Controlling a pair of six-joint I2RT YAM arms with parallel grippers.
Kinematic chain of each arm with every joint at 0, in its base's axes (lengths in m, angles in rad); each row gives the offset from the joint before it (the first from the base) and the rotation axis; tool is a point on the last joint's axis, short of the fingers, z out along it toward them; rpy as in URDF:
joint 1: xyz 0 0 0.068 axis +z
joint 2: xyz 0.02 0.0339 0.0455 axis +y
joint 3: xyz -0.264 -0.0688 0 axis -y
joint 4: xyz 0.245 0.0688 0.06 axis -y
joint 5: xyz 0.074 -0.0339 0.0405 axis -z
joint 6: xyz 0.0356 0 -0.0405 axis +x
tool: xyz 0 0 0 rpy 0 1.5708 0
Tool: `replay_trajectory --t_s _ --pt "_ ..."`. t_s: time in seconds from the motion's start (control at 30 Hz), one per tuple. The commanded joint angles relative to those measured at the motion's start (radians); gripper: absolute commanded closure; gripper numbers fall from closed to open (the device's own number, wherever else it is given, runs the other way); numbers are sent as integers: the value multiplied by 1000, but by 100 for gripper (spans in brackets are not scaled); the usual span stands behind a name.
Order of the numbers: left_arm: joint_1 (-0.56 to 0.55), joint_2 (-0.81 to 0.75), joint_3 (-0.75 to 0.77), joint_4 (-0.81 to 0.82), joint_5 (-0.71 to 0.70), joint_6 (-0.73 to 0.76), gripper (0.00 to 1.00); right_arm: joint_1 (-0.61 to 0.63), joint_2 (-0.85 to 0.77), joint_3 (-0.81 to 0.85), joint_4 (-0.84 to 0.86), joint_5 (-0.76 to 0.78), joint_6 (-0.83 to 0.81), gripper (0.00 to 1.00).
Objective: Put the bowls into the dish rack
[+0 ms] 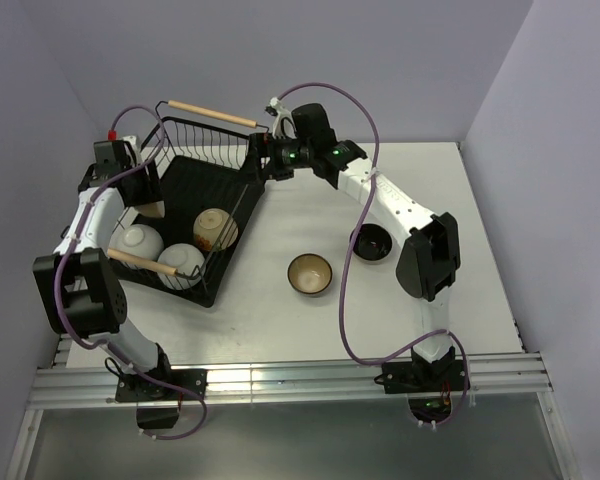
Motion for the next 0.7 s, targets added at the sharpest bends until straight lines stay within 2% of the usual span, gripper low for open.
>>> replay_trajectory --t_s 0.0,0.2,0.67 --pt "-8 17 89 33 -33 103 100 -15 -52 -4 41 -18 7 1" --pt "-20 86 169 -22 -41 221 100 -29 -57 -21 43 -24 6 1" --pt "-72 103 130 30 -154 379 100 -69 -78 -51 47 -36 -2 1"
